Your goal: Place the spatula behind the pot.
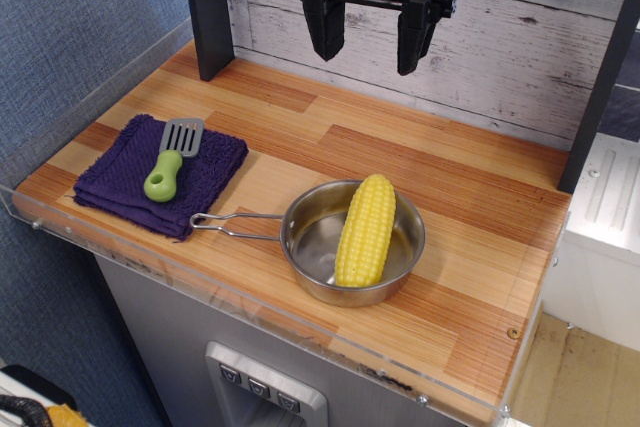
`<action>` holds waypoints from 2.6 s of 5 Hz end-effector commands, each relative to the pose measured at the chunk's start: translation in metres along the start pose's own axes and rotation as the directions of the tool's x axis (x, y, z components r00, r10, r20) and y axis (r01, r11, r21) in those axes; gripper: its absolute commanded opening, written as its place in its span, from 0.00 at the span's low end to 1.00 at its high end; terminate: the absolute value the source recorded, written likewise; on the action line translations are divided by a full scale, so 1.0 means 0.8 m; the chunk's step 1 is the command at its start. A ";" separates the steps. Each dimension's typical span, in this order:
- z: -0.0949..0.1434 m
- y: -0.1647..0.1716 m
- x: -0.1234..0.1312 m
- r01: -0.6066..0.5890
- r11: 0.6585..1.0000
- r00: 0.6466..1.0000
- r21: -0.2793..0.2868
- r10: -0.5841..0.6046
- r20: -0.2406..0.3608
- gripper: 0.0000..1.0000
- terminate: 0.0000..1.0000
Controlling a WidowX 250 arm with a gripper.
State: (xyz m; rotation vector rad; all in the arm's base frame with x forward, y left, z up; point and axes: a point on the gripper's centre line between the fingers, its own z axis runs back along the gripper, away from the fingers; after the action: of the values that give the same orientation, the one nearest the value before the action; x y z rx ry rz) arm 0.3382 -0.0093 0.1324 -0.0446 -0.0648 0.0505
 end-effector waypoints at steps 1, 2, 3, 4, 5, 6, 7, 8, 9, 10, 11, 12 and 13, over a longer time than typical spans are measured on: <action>0.000 0.000 0.000 0.000 1.000 1.000 0.000 0.000 0.000 1.00 0.00; -0.003 0.045 0.011 -0.018 1.000 1.000 0.019 0.018 -0.014 1.00 0.00; -0.001 0.073 0.010 -0.020 1.000 1.000 0.017 0.020 -0.011 1.00 0.00; 0.001 0.089 0.003 -0.013 1.000 1.000 -0.002 0.013 -0.009 1.00 0.00; 0.000 0.097 -0.009 -0.013 1.000 1.000 0.006 0.013 -0.002 1.00 0.00; -0.014 0.092 -0.029 0.017 0.999 0.999 0.038 -0.016 -0.034 1.00 0.00; -0.021 0.105 -0.049 0.039 0.998 0.999 0.042 -0.037 -0.038 1.00 0.00; -0.020 0.130 -0.065 0.026 0.999 0.999 0.045 -0.024 -0.037 1.00 0.00; -0.018 0.158 -0.068 -0.006 0.999 0.999 0.047 0.008 -0.042 1.00 0.00; -0.020 0.180 -0.072 -0.036 0.998 0.998 0.044 0.038 -0.047 1.00 0.00; -0.030 0.188 -0.076 -0.050 0.998 0.997 0.047 0.053 -0.064 1.00 0.00; -0.059 0.184 -0.080 -0.060 0.997 0.993 0.043 0.064 -0.102 1.00 0.00; -0.069 0.178 -0.078 -0.053 0.997 0.992 0.057 0.059 -0.114 1.00 0.00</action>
State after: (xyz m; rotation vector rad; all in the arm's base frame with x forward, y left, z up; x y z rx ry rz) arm 0.2720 0.1249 0.0604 -0.0050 0.0670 0.1153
